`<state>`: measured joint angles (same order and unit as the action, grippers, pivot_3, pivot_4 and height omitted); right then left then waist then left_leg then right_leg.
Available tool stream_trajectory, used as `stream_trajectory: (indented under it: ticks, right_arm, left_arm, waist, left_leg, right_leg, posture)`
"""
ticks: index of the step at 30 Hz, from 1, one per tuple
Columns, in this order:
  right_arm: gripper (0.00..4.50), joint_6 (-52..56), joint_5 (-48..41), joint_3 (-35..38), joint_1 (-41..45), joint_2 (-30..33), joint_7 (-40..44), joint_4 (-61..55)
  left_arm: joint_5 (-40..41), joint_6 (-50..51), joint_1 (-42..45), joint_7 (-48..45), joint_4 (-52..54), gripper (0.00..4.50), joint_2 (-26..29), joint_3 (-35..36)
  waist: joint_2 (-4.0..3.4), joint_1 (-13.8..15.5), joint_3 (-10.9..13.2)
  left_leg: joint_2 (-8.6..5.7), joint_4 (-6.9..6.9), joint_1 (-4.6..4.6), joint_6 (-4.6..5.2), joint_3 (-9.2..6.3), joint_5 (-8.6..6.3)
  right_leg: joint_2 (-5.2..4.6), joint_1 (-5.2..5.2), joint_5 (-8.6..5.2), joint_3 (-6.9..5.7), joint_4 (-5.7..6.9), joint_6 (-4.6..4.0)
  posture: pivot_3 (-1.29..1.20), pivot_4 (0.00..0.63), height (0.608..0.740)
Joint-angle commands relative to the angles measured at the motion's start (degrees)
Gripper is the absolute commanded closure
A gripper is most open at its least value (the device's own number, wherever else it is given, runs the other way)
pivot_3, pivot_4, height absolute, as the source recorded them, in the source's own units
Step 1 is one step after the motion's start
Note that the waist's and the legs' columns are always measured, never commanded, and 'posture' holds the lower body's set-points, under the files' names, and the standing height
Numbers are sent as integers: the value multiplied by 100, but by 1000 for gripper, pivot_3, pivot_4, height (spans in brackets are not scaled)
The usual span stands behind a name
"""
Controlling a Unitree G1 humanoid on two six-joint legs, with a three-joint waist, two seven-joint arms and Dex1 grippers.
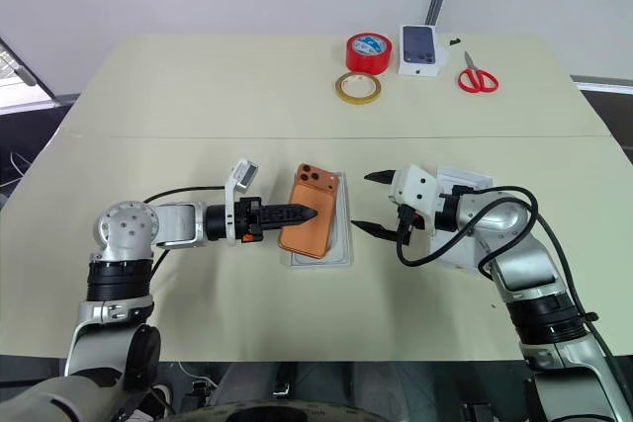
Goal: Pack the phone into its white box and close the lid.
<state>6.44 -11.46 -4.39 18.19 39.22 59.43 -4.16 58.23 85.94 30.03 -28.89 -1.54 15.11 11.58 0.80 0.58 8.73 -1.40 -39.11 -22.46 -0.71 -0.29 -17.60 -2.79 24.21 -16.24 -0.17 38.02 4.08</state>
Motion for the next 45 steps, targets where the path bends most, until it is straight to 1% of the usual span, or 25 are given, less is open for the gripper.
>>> stream_trajectory:
  ticks: [1, 2, 4, 8, 12, 17, 18, 19, 21, 22, 23, 24, 26, 27, 28, 30, 33, 35, 39, 41, 43, 45]
  right_arm:
    - [0, -182, 40, -29, 141, -70, -45, 11]
    - [0, -191, 46, -40, 154, -80, -48, 30]
    - [0, -226, 65, -61, 175, -98, -52, 57]
    - [0, -238, 81, -63, 191, -97, -65, 84]
    - [0, -220, 77, -61, 175, -75, -65, 91]
    - [0, -167, 92, -76, 189, -107, -120, 108]
    - [0, -113, 39, -66, 192, -116, -98, 124]
    - [252, 46, -83, -25, 192, -126, -64, 141]
    - [879, 100, -119, 17, 195, -64, -8, 178]
    - [1448, -48, 84, -16, 221, -41, -133, 285]
    - [1893, -195, 289, -58, 257, -26, -262, 395]
    - [2499, -259, 426, -120, 272, 2, -298, 477]
    - [3434, -438, 666, -249, 254, 25, -343, 582]
    - [4012, -531, 765, -294, 258, 10, -383, 630]
    - [4498, -597, 856, -339, 263, -15, -429, 663]
    - [4498, -630, 933, -409, 266, -78, -473, 659]
    - [4498, -666, 1053, -568, 256, -113, -457, 650]
    - [4498, -718, 1157, -663, 238, -119, -468, 623]
    - [4498, -637, 1091, -683, 231, -142, -428, 499]
    - [4498, -641, 1110, -670, 186, -69, -408, 475]
    - [4498, -559, 1054, -562, 129, 2, -413, 409]
    - [4498, -480, 1001, -478, 89, 73, -402, 331]
  left_arm:
    - [183, 158, 102, 51, 321, 68, -109, -10]
    - [154, 188, 104, 86, 314, 68, -136, -4]
    - [113, 231, 15, -16, 467, 68, -5, -138]
    - [239, 342, -17, -104, 601, 68, 193, 36]
    - [151, 210, 79, -187, 581, 68, 504, 99]
    - [273, 251, 215, -287, 865, 68, 801, 109]
    - [203, 102, 187, -318, 974, 68, 868, 68]
    - [105, -51, 153, -335, 1054, 299, 932, 14]
    - [-610, -699, -60, -567, 1406, 884, 1538, -781]
    - [-1115, -1213, -176, -647, 1496, 1422, 1815, -1230]
    - [-1422, -1584, -249, -717, 1503, 1853, 1965, -1488]
    - [-1679, -1951, -294, -761, 1473, 2431, 2044, -1652]
    - [-1910, -2346, -304, -800, 1373, 3391, 2006, -1754]
    - [-1949, -2417, -294, -844, 1356, 3932, 1984, -1789]
    - [-2097, -2573, -303, -891, 1367, 4478, 2001, -1915]
    - [-2268, -2704, -335, -959, 1320, 4478, 1972, -2085]
    - [-2635, -2879, -372, -1164, 1221, 4478, 2000, -2628]
    - [-2872, -3012, -366, -1220, 1102, 4478, 1888, -2960]
    - [-3153, -3301, -274, -1368, 842, 4478, 1650, -3185]
    - [-3210, -3371, -113, -1421, 590, 4478, 1379, -3197]
    - [-3184, -3304, 83, -1390, 317, 4478, 975, -3138]
    - [-3356, -3518, 192, -1516, 238, 4478, 828, -3272]
  waist:
    - [0, 0, 0]
    - [0, 0, 0]
    - [1, -4, 0]
    - [0, -24, 1]
    - [0, -31, 1]
    - [0, -19, 1]
    - [0, -19, 1]
    - [0, -19, 1]
    - [0, -37, 1]
    - [-3, -57, 1]
    - [-6, -73, 0]
    - [-7, -82, 0]
    - [-6, -81, 2]
    - [-6, -76, 2]
    - [-6, -78, 2]
    - [-6, -97, 2]
    - [-6, -113, 2]
    - [-6, -117, 2]
    - [-12, -84, -2]
    - [-13, -23, -2]
    - [-14, 44, -3]
    - [-15, 70, -4]
  left_leg:
    - [0, 0, 0, 0, 0, 0]
    - [0, 0, 0, 0, 0, 0]
    - [0, 0, 0, 0, 0, 0]
    - [0, 1, 0, 0, 0, 0]
    - [0, 1, 0, 0, 0, 0]
    - [0, 0, 0, 0, 0, 0]
    - [0, 1, 0, 0, 0, 0]
    - [0, 1, 0, 0, 0, 0]
    - [0, 1, 0, 0, 0, 0]
    - [1, 3, 1, -1, 0, 0]
    - [0, 9, 4, -2, 1, 1]
    - [0, 11, 6, -3, 0, 2]
    - [0, 11, 4, -4, 0, 2]
    - [0, 10, 3, -3, 0, 2]
    - [1, 10, 2, -2, 0, 1]
    - [1, 9, 1, 0, 0, 0]
    - [1, 9, 1, 5, 0, -2]
    - [1, 9, 2, 31, 0, -16]
    - [1, 3, 4, 40, 0, -21]
    - [0, -2, 4, 43, 0, -23]
    - [-1, -6, 4, 46, 0, -24]
    - [-5, -12, 4, 57, -1, -31]
  right_leg:
    - [0, 0, 0, 0, 0, 0]
    - [0, 0, 0, 0, 0, 0]
    - [0, 0, 0, 0, 0, 0]
    - [1, 1, 0, 0, 1, 0]
    - [1, 1, 0, 0, 1, 0]
    - [0, 1, 0, 0, 1, 0]
    - [0, 1, 0, 0, 0, 0]
    - [0, 1, 0, 0, 1, 0]
    - [0, 1, 0, 0, 1, 0]
    - [0, 1, 0, 0, 0, -1]
    - [0, 1, -1, 2, 0, -1]
    - [0, 0, -1, 3, 0, -2]
    - [0, 0, -1, 3, -2, -3]
    - [-1, 0, -1, 3, -2, -3]
    - [-1, 0, -1, 3, -2, -3]
    - [-2, 1, -1, 3, -3, -3]
    - [-2, 1, -1, 3, -2, -2]
    - [-2, 1, -1, 3, -1, -2]
    - [-2, -6, -1, 2, -1, -2]
    - [-3, -10, -1, 2, -2, -1]
    - [-2, -14, -1, 1, -4, -1]
    - [-5, -21, -1, 1, -8, -1]
  posture:
    - [0, 150, 740]
    - [0, 150, 740]
    - [0, 150, 740]
    - [0, 150, 740]
    - [0, 150, 740]
    - [0, 150, 740]
    - [0, 150, 740]
    - [0, 150, 740]
    - [0, 150, 740]
    - [0, 150, 740]
    - [0, 150, 740]
    - [0, 150, 740]
    - [0, 150, 740]
    - [0, 150, 740]
    - [0, 150, 740]
    - [0, 150, 740]
    - [0, 150, 740]
    - [0, 150, 740]
    - [0, 150, 740]
    - [0, 150, 740]
    - [0, 150, 740]
    - [0, 150, 740]
